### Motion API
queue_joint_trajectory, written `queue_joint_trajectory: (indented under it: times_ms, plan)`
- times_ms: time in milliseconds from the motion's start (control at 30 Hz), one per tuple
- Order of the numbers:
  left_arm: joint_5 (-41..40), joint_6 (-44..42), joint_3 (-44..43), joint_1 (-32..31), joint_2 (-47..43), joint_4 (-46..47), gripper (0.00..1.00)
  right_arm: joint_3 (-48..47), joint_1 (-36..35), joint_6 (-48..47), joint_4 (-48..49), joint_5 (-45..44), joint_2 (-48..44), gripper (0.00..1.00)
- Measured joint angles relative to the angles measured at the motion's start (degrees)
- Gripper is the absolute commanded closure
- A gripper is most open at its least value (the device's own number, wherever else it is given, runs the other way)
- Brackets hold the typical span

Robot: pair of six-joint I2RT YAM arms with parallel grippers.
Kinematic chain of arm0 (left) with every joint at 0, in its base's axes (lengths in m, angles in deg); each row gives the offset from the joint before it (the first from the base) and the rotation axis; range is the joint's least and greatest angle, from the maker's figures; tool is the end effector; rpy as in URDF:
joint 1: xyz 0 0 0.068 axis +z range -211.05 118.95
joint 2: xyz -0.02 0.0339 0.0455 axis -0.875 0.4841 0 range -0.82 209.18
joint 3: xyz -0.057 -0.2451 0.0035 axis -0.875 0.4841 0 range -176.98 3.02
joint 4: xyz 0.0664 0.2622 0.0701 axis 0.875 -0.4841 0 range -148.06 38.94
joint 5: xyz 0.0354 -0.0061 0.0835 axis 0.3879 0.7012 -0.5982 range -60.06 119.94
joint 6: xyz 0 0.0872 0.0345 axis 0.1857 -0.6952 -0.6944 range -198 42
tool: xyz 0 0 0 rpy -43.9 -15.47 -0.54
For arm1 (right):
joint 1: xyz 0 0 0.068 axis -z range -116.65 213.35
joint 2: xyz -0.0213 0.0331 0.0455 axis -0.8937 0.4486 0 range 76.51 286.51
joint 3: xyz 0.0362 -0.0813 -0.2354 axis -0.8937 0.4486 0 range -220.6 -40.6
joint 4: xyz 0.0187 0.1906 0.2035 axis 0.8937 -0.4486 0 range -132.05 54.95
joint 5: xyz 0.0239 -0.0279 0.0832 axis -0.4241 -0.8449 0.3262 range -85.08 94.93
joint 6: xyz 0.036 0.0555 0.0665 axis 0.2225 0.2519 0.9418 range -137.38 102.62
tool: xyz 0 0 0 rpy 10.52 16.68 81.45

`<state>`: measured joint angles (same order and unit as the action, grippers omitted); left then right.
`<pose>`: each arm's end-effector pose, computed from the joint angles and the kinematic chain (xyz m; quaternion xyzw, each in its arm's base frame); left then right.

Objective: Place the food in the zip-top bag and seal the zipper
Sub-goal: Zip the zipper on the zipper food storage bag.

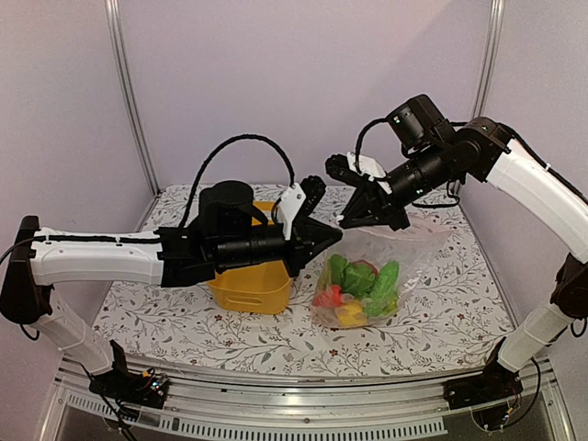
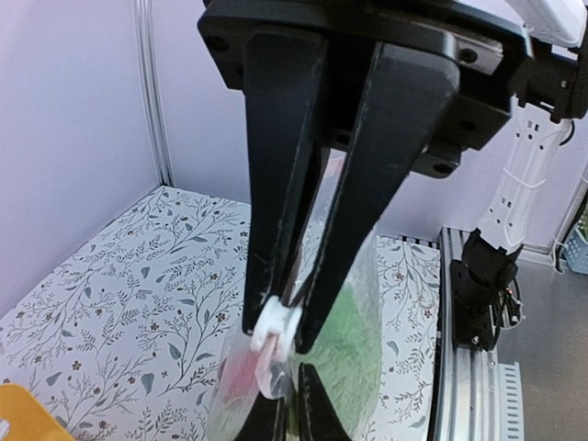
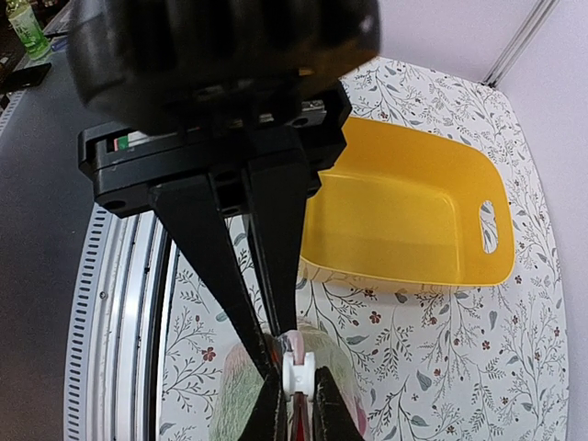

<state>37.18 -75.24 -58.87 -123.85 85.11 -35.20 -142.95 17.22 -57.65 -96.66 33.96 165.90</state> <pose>0.1847 -0.3826 0.2797 0.4132 0.6324 -0.3940 0.5236 0.2194 0.2874 0.3622 -0.6845 0.5997 0.2517 0.3294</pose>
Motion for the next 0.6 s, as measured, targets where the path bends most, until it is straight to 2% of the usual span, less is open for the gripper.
queue_joint_trajectory:
  times_ms: [133,600]
  plan:
    - [-0.37,0.07,-0.02,0.15,0.07,0.02,1.00,0.00,0.00,0.00,0.02,0.00,0.00,0.96]
    - [-2.54,1.64,0.46,1.38,0.35,1.51,1.00,0.44,0.11,0.52,1.42,-3.21,0.00,0.97]
